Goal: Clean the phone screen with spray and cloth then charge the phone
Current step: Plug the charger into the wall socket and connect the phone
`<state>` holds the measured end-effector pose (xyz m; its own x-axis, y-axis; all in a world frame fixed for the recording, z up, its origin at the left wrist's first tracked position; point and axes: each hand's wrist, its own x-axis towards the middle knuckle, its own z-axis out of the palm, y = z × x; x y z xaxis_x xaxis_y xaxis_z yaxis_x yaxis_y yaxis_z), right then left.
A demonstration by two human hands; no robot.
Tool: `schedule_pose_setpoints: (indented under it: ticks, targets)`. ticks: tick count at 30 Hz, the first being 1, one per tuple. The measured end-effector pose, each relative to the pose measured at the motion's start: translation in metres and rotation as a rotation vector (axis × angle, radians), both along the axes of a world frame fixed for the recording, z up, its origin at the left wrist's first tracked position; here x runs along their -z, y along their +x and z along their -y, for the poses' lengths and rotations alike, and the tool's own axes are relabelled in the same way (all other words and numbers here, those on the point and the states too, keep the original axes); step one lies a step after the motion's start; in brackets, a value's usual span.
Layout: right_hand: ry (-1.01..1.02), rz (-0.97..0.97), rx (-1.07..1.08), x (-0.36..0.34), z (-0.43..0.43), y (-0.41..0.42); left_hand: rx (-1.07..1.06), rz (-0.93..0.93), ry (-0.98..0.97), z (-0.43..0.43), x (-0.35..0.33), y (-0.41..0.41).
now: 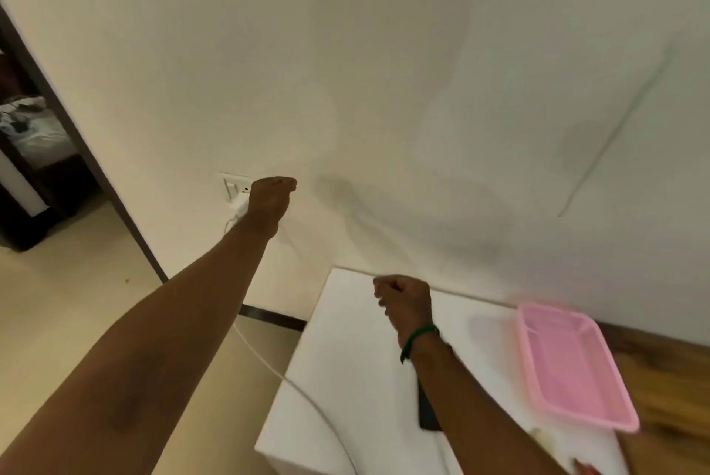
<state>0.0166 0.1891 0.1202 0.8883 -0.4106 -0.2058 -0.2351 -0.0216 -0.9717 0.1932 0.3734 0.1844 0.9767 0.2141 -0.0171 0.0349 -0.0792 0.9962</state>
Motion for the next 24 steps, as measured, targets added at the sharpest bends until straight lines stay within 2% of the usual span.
schedule_pose_setpoints:
  ticks: [8,14,19,24]
  targets:
    - [-0.043,-0.012,0.151,-0.001,0.064,-0.044,0.205,-0.076,-0.073,0.082,0.022,-0.084]
    - [-0.069,-0.127,0.232,0.030,0.103,-0.076,0.326,-0.214,-0.144,0.121,0.061,-0.142]
    - [-0.172,-0.269,0.165,0.064,0.117,-0.103,0.384,-0.355,-0.024,0.137,0.108,-0.181]
    - [-0.330,-0.380,-0.004,0.093,0.111,-0.119,0.438,-0.426,0.329,0.148,0.159,-0.216]
